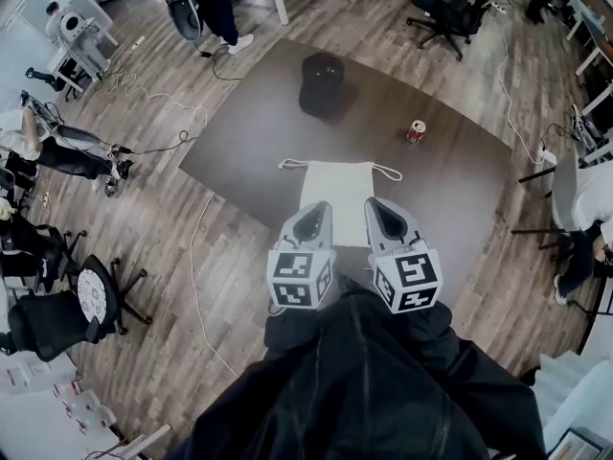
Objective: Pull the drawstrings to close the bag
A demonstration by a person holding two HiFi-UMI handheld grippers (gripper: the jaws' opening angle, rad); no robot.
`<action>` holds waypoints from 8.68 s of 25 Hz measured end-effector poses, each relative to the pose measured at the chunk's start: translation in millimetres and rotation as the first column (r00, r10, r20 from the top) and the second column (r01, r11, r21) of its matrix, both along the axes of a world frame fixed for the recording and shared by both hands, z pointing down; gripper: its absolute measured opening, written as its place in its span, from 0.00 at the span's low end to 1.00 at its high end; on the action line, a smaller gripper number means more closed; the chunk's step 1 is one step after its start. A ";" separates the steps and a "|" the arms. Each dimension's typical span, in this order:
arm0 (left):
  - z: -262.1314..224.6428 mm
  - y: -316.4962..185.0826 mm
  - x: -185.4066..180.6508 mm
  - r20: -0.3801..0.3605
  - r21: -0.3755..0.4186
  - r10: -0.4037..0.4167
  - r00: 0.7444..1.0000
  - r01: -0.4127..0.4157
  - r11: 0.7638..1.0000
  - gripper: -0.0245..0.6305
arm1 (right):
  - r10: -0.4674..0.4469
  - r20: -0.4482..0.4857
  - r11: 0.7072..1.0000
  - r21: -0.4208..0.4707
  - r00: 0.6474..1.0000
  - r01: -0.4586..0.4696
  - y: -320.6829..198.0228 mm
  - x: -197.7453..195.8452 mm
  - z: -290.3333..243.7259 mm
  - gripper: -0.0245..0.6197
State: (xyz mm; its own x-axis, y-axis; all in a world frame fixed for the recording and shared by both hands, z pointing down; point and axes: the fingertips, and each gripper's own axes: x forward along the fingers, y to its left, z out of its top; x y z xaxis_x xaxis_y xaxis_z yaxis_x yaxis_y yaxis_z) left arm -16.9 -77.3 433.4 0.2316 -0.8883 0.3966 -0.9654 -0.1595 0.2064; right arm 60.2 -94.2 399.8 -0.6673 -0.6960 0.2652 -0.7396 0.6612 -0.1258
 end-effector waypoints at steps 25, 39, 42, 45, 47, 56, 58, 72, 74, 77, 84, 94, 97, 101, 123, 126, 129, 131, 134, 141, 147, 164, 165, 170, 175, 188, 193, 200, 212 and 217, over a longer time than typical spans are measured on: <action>137.1 -98.8 -58.8 0.043 -0.256 0.051 0.998 -0.039 0.966 0.09 | 0.042 -0.179 0.972 -0.218 0.983 -0.082 -114.1 28.2 123.6 0.07; 292.4 -180.3 -141.2 0.201 -0.513 0.295 0.934 -0.157 0.844 0.15 | -0.131 -0.397 0.915 -0.401 0.908 -0.044 -202.0 29.8 281.4 0.07; 315.9 -188.6 -145.4 0.221 -0.552 0.377 0.899 -0.203 0.809 0.20 | -0.165 -0.431 0.901 -0.432 0.887 -0.042 -213.1 32.6 310.1 0.08; 330.5 -194.0 -145.5 0.238 -0.570 0.449 0.861 -0.251 0.783 0.22 | -0.214 -0.467 0.883 -0.468 0.858 -0.034 -214.5 37.8 335.9 0.08; 340.3 -196.4 -143.9 0.262 -0.581 0.517 0.815 -0.294 0.759 0.24 | -0.245 -0.482 0.876 -0.482 0.841 -0.022 -216.0 38.5 349.2 0.08; 370.7 -202.9 -132.9 0.289 -0.640 0.760 0.583 -0.472 0.606 0.27 | -0.447 -0.565 0.844 -0.524 0.693 0.118 -227.4 32.7 392.7 0.27; 377.7 -204.6 -131.4 0.280 -0.652 0.779 0.561 -0.485 0.583 0.27 | -0.482 -0.590 0.836 -0.531 0.648 0.139 -230.1 32.4 402.6 0.29; 392.1 -203.6 -116.3 0.218 -0.655 0.760 0.612 -0.486 0.579 0.09 | -0.464 -0.591 0.828 -0.554 0.660 0.086 -217.7 21.2 421.3 0.09; 383.2 -204.3 -115.5 0.217 -0.643 0.718 0.662 -0.457 0.615 0.09 | -0.392 -0.593 0.847 -0.531 0.703 0.025 -220.0 24.8 410.1 0.09; 358.2 -209.1 -116.8 0.218 -0.604 0.635 0.741 -0.409 0.684 0.09 | -0.286 -0.594 0.884 -0.467 0.752 -0.033 -223.7 29.8 380.3 0.09; 281.4 -198.6 -120.5 0.235 -0.495 0.439 0.867 -0.282 0.822 0.09 | -0.095 -0.533 0.952 -0.295 0.840 -0.079 -215.9 27.0 287.7 0.09; 141.9 -159.4 -120.3 0.286 -0.276 0.211 0.935 -0.130 0.952 0.09 | 0.119 -0.407 0.990 -0.023 0.905 -0.141 -177.2 38.2 136.4 0.08; 100.9 -148.8 -115.0 0.271 -0.200 0.151 0.951 -0.097 0.975 0.09 | 0.173 -0.368 0.985 0.043 0.914 -0.169 -164.0 47.3 97.8 0.08; 55.2 -134.3 -117.2 0.250 -0.116 0.066 0.966 -0.038 0.992 0.09 | 0.213 -0.315 0.976 0.114 0.925 -0.186 -149.7 50.4 53.9 0.08; -46.8 -88.2 -195.8 0.122 0.082 -0.113 0.986 0.104 0.991 0.09 | 0.389 -0.219 0.911 0.236 0.895 -0.338 -100.8 17.5 -31.1 0.08; -57.1 -88.9 -213.6 0.120 0.115 -0.163 0.979 0.149 0.982 0.09 | 0.408 -0.216 0.902 0.246 0.887 -0.355 -102.8 16.1 -35.3 0.08; -66.3 -88.4 -227.1 0.122 0.130 -0.212 0.970 0.196 0.972 0.09 | 0.432 -0.216 0.890 0.256 0.876 -0.376 -105.5 20.2 -40.3 0.08; -69.6 -86.3 -235.0 0.117 0.133 -0.241 0.964 0.225 0.965 0.09 | 0.447 -0.212 0.884 0.255 0.869 -0.393 -106.1 27.8 -41.4 0.08; -70.7 -82.8 -244.3 0.109 0.136 -0.270 0.957 0.254 0.957 0.09 | 0.470 -0.208 0.873 0.252 0.858 -0.417 -105.4 37.7 -40.3 0.08; -70.3 -76.8 -263.4 0.104 0.143 -0.323 0.940 0.308 0.941 0.09 | 0.520 -0.223 0.849 0.246 0.825 -0.468 -102.9 59.9 -33.3 0.08; -65.8 -71.7 -282.5 0.090 0.136 -0.370 0.925 0.356 0.924 0.09 | 0.552 -0.230 0.832 0.225 0.802 -0.508 -98.6 74.4 -24.4 0.08; -39.3 -64.3 -314.8 0.087 0.072 -0.441 0.893 0.436 0.897 0.09 | 0.647 -0.278 0.759 0.140 0.710 -0.636 -86.2 139.3 15.2 0.08; -36.3 -65.2 -314.6 0.089 0.064 -0.439 0.894 0.435 0.898 0.09 | 0.652 -0.278 0.753 0.128 0.705 -0.646 -85.8 143.6 18.3 0.08; 0.7 -76.1 -298.9 0.071 -0.052 -0.337 0.939 0.341 0.939 0.09 | 0.615 -0.316 0.766 0.022 0.723 -0.642 -87.1 146.9 50.6 0.08; 51.5 -97.4 -255.5 0.119 -0.181 -0.163 0.979 0.183 0.966 0.09 | 0.548 -0.372 0.787 -0.072 0.749 -0.612 -95.1 148.7 86.6 0.08; 182.6 -165.2 -154.2 0.118 -0.439 0.141 0.983 -0.076 0.895 0.09 | 0.347 -0.415 0.853 -0.234 0.841 -0.467 -156.1 140.9 187.4 0.08; 230.5 -164.0 -139.0 0.107 -0.520 0.185 0.977 -0.103 0.848 0.09 | 0.209 -0.376 0.883 -0.325 0.903 -0.340 -152.3 88.7 235.4 0.08; 277.2 -141.5 -123.6 0.069 -0.596 0.178 0.982 -0.103 0.796 0.09 | 0.013 -0.306 0.887 -0.436 0.952 -0.152 -114.4 21.8 283.5 0.08; 301.7 -103.3 -123.3 0.010 -0.602 0.095 0.995 -0.070 0.796 0.10 | -0.100 -0.269 0.840 -0.539 0.958 -0.064 -64.7 -11.1 321.1 0.12; 300.2 -82.9 -124.7 -0.006 -0.605 0.095 0.995 -0.079 0.792 0.26 | -0.111 -0.259 0.818 -0.572 0.959 -0.060 -46.1 -16.0 325.9 0.26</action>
